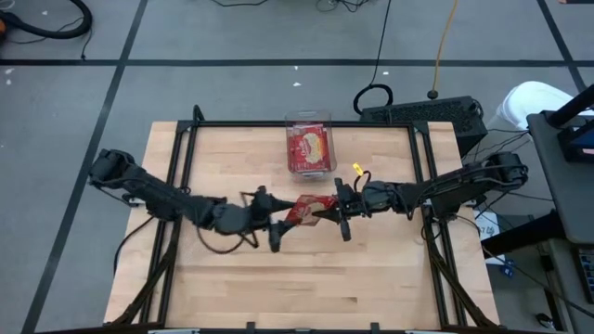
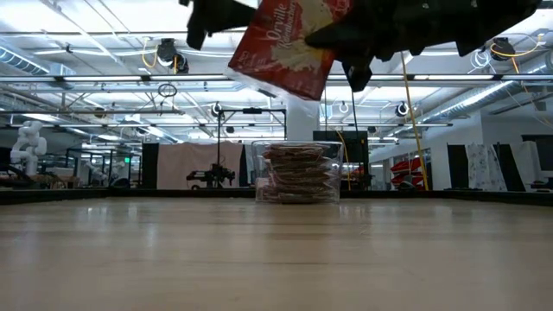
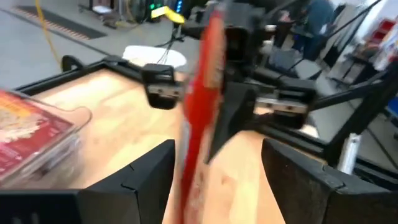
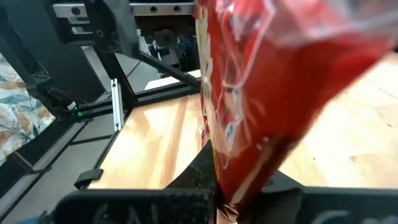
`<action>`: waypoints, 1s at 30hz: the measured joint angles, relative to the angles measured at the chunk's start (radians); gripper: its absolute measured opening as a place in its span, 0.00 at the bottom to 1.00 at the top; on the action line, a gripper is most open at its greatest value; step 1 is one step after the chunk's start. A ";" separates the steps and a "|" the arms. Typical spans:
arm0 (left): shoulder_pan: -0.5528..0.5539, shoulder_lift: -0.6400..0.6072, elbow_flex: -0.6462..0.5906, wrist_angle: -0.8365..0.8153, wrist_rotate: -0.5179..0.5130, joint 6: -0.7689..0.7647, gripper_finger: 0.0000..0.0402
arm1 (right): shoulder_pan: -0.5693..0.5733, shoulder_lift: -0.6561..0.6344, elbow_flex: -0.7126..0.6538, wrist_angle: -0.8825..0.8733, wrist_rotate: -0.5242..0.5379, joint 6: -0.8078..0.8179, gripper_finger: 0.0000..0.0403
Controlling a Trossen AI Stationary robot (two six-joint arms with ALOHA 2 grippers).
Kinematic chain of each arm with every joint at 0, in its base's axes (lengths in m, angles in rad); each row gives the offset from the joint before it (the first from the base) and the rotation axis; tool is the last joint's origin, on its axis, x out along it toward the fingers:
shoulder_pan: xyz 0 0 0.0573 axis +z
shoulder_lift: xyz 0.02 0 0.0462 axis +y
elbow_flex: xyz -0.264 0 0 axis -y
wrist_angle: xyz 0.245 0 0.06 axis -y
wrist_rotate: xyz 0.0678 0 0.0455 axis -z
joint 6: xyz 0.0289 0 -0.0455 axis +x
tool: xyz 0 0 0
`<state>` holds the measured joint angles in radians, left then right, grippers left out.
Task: Sort popcorn bags into baskets
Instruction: Put the red popcorn pack into the transparent bin
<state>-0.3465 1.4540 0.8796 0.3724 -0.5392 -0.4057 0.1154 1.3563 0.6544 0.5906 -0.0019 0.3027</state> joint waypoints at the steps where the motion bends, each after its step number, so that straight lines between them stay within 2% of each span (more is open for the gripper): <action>1: 0.013 0.006 0.012 -0.020 0.007 -0.007 0.61 | 0.000 0.000 0.000 -0.005 0.000 0.000 0.02; 6: 0.045 0.011 0.027 -0.109 0.012 -0.014 0.60 | 0.000 0.000 0.000 -0.032 -0.001 -0.007 0.02; 9: 0.047 0.011 0.027 -0.132 0.022 0.010 0.54 | 0.000 0.000 0.000 -0.045 -0.002 -0.024 0.02; 13: 0.059 0.011 0.027 -0.139 0.055 0.044 0.39 | -0.002 0.000 0.000 -0.042 -0.003 -0.040 0.02; 19: 0.102 0.011 0.027 -0.139 0.124 0.047 0.08 | -0.003 0.000 0.000 -0.048 0.002 -0.062 0.02; 20: 0.110 0.011 0.027 -0.138 0.131 0.051 0.05 | -0.003 -0.005 0.000 -0.053 0.008 -0.062 0.03; 24: 0.150 0.011 0.027 -0.116 0.188 0.056 0.07 | -0.002 -0.045 0.000 -0.100 0.115 -0.037 0.07; 27: 0.191 0.013 0.027 -0.070 0.263 0.089 0.08 | -0.001 -0.106 0.003 -0.199 0.218 -0.038 0.14; 30: 0.235 0.013 0.027 -0.007 0.308 0.135 0.05 | -0.001 -0.169 0.004 -0.306 0.298 -0.048 0.22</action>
<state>-0.1119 1.4670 0.9070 0.3651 -0.2314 -0.2707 0.1143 1.1869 0.6586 0.2848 0.2960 0.2548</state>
